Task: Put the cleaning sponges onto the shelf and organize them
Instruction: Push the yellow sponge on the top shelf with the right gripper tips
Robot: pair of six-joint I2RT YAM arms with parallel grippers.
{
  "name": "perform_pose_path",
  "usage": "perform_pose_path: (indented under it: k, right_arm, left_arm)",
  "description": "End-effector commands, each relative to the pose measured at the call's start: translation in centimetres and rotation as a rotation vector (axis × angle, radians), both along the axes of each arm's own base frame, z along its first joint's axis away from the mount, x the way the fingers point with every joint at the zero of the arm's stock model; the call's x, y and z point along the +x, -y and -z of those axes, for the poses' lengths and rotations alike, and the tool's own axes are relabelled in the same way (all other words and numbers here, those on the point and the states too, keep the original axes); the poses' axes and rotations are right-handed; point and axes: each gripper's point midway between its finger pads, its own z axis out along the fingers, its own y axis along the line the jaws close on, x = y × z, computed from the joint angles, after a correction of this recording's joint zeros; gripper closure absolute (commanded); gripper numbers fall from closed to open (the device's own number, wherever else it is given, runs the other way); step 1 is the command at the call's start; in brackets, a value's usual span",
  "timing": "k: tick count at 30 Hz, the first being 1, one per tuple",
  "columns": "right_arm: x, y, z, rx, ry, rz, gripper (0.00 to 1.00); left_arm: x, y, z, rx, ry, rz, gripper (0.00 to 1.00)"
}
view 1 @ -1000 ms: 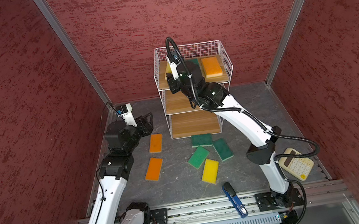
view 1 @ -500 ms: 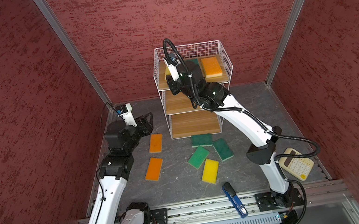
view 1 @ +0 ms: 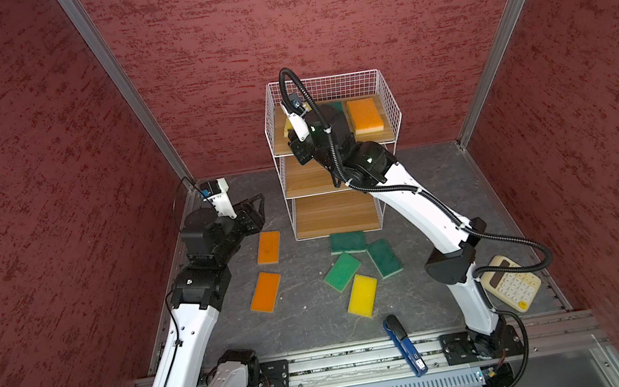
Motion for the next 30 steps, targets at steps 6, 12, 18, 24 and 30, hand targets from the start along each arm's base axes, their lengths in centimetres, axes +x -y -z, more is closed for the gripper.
perform_pose_path:
  k: [6,12,18,24,30]
  right_arm:
    - [-1.3,-0.3,1.2,-0.083,-0.042,-0.081,0.69]
    - [-1.3,-0.2,1.0,-0.101,-0.027,-0.083,0.72]
    - [-1.2,-0.2,0.3,-0.093,-0.002,-0.08,0.66]
    - [-1.1,-0.1,-0.9,-0.065,0.031,-0.069,0.62]
    - [-1.8,0.3,-2.1,-0.031,0.035,-0.081,0.52]
  left_arm:
    - [0.0,0.0,-1.0,-0.013,0.028,0.003,0.51]
    - [0.2,0.1,-0.9,-0.026,0.025,0.007,0.51]
    - [0.4,0.3,-0.9,-0.037,0.025,0.013,0.52]
    - [0.2,0.6,-1.2,-0.043,0.03,0.033,0.53]
    - [-0.2,0.8,-1.9,-0.035,0.032,0.052,0.53]
